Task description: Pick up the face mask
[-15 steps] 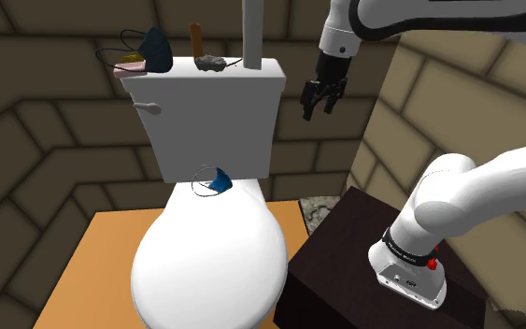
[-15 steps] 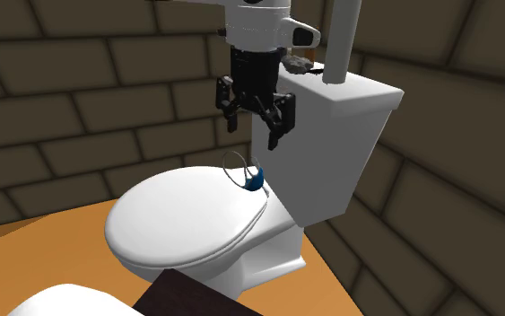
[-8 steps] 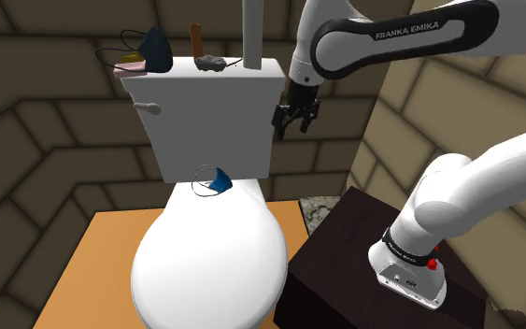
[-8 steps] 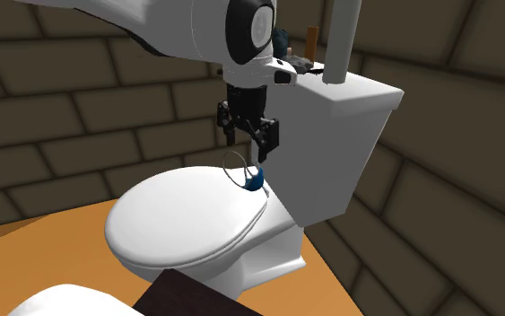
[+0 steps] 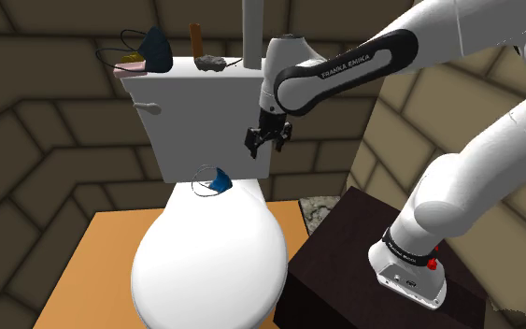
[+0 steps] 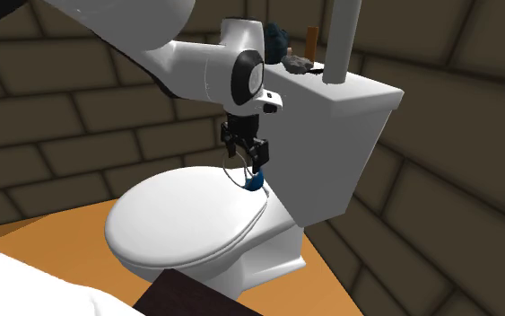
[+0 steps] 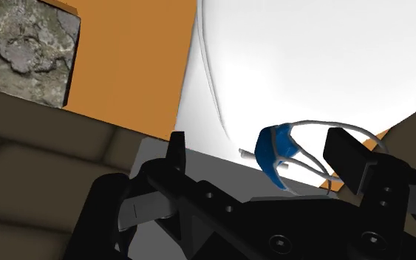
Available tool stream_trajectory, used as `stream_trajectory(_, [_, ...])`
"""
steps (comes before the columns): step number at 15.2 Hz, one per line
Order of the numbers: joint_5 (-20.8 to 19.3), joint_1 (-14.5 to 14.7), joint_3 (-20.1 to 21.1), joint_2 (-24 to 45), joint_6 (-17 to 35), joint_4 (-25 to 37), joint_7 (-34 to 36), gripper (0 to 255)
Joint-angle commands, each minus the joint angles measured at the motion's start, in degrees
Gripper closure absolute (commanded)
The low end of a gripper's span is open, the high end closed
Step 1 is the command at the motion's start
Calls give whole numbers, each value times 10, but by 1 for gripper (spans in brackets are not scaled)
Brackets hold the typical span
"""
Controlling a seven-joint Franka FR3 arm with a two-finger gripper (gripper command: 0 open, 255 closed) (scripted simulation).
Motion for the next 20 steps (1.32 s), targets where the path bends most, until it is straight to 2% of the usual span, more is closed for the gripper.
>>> stream_trajectory(1, [-9,-4,8,43,29,16,22,0])
stream_trajectory(7, [-55,-4,26,180,108,76,104,0])
stream_trajectory(13, [-113,16,15,319,157,165,188,0])
stream_trajectory(20, [-131,26,4,370,198,174,206,0])
